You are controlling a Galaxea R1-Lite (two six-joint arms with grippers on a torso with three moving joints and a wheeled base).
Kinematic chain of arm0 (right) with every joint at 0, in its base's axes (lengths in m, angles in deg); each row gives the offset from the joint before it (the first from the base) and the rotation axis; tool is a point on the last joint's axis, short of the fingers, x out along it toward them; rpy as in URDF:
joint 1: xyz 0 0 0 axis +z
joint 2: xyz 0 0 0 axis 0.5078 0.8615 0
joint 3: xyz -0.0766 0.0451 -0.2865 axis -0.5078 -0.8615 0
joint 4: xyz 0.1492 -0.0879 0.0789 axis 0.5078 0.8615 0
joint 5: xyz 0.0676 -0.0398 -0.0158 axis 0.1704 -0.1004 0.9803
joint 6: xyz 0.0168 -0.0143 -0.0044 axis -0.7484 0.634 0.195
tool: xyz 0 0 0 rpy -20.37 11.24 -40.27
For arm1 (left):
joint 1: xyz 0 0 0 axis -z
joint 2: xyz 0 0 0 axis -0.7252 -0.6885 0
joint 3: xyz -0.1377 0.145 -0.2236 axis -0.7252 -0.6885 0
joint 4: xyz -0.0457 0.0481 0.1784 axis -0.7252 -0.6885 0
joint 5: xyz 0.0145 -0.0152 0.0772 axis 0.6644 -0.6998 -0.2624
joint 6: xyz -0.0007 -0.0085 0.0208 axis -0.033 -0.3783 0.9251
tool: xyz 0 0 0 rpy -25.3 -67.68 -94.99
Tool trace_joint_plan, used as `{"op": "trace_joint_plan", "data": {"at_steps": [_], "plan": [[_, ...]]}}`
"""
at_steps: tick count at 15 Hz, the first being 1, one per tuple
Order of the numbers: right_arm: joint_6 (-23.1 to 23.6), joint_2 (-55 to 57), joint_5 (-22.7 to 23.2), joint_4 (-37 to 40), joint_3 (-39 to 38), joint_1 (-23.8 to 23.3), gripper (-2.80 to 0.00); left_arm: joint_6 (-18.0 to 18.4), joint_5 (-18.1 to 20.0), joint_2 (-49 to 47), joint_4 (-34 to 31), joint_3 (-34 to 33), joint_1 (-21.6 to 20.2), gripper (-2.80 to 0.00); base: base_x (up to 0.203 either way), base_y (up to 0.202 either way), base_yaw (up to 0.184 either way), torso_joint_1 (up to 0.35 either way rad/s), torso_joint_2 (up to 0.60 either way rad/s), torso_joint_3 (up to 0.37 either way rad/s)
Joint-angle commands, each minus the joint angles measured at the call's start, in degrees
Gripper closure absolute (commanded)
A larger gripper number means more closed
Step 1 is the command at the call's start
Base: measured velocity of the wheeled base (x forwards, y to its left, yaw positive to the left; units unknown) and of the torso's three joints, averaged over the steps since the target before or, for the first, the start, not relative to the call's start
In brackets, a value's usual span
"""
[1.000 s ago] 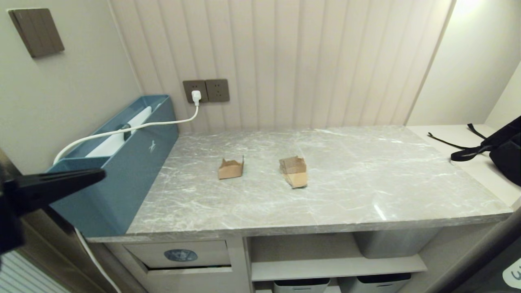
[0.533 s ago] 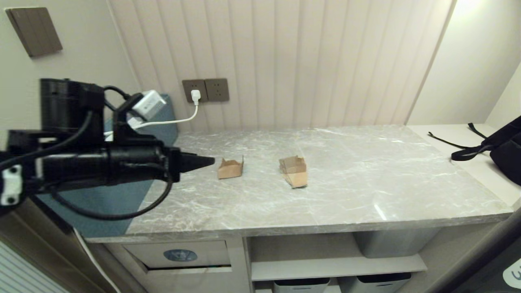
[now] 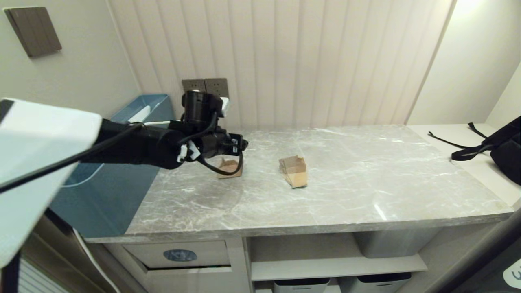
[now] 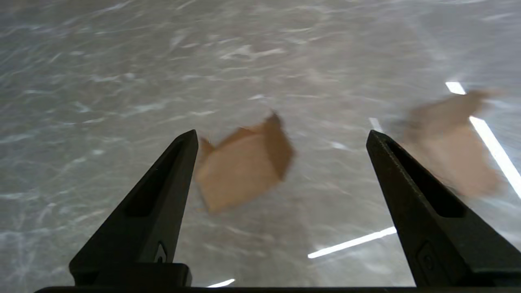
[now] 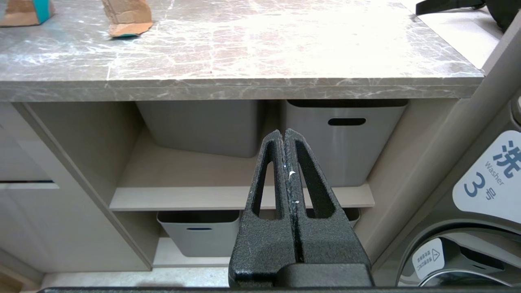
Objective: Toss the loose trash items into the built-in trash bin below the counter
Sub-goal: Pick up the garbage
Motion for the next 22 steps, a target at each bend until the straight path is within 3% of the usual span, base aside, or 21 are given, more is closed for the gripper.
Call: {"op": "trace_joint_plan", "data": {"at_steps": [1, 5, 19, 22], "plan": [[0.02, -0.09, 0.00, -0.01, 0.00, 0.02, 0.00, 0.19, -4.30, -6.72, 0.27, 2.78, 0.22, -2.80, 0.000, 0.000, 0.000, 0.000, 0.00, 0.000], [0.02, -0.09, 0.00, -0.01, 0.00, 0.02, 0.00, 0.44, -6.73, -10.62, 0.35, 7.42, 0.40, -2.80, 0.000, 0.000, 0.000, 0.000, 0.00, 0.000], [0.02, -0.09, 0.00, -0.01, 0.00, 0.02, 0.00, 0.01, -6.29, -13.08, 0.35, 6.90, -0.03, -2.80, 0.000, 0.000, 0.000, 0.000, 0.00, 0.000], [0.02, -0.09, 0.00, -0.01, 0.00, 0.02, 0.00, -1.66, -6.20, -13.96, 0.35, 6.81, -0.03, -2.80, 0.000, 0.000, 0.000, 0.000, 0.00, 0.000]]}}
